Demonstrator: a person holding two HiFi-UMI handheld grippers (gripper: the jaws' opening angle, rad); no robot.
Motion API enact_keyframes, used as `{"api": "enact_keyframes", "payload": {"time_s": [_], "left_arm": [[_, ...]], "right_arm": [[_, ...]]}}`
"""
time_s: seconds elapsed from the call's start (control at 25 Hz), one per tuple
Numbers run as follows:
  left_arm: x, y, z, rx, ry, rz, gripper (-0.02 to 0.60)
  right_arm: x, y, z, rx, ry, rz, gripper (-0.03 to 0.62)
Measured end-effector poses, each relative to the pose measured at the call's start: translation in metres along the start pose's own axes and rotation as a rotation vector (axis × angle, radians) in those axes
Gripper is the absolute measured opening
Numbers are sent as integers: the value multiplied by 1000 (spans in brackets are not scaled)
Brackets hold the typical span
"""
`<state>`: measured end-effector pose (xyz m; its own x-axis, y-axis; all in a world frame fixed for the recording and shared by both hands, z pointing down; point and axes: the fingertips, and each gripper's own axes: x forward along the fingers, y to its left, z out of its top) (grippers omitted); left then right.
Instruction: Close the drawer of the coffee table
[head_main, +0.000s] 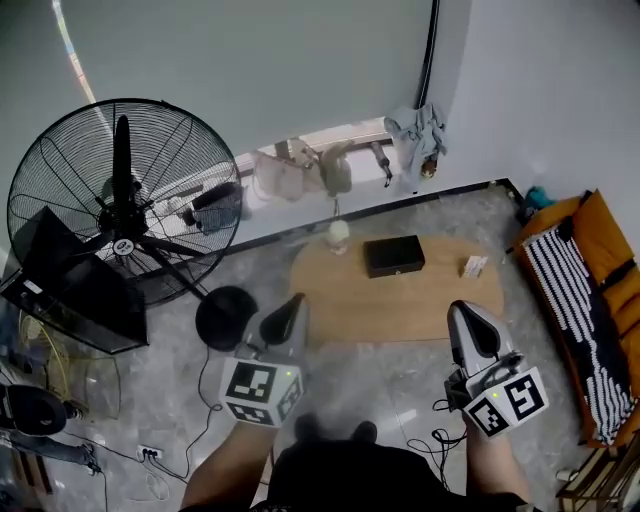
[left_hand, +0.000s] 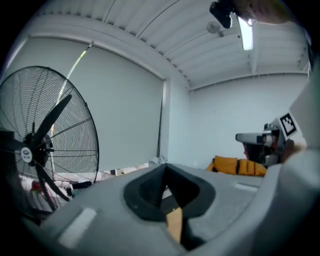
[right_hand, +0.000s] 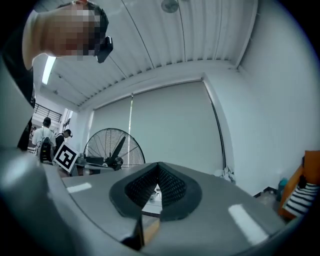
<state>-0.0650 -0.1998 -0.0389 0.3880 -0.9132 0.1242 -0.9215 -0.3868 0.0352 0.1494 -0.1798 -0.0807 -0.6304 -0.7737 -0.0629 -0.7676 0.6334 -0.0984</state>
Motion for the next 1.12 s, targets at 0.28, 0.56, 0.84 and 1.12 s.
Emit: {"api": "enact_keyframes", "payload": {"time_s": [0.28, 0.56, 0.84, 1.12], "left_arm": [[-13, 43, -5, -14, 1, -12, 2], [-13, 49, -10, -31, 2, -7, 2], [-18, 38, -6, -15, 7, -44, 2], [-27, 43, -8, -13, 18, -58, 2]], "right_arm": [[13, -5, -17, 64, 23, -90, 2], [36, 26, -32, 61, 41, -39, 2], [40, 43, -40, 71, 42, -19, 2], [32, 54, -42, 56, 39, -28, 2]]}}
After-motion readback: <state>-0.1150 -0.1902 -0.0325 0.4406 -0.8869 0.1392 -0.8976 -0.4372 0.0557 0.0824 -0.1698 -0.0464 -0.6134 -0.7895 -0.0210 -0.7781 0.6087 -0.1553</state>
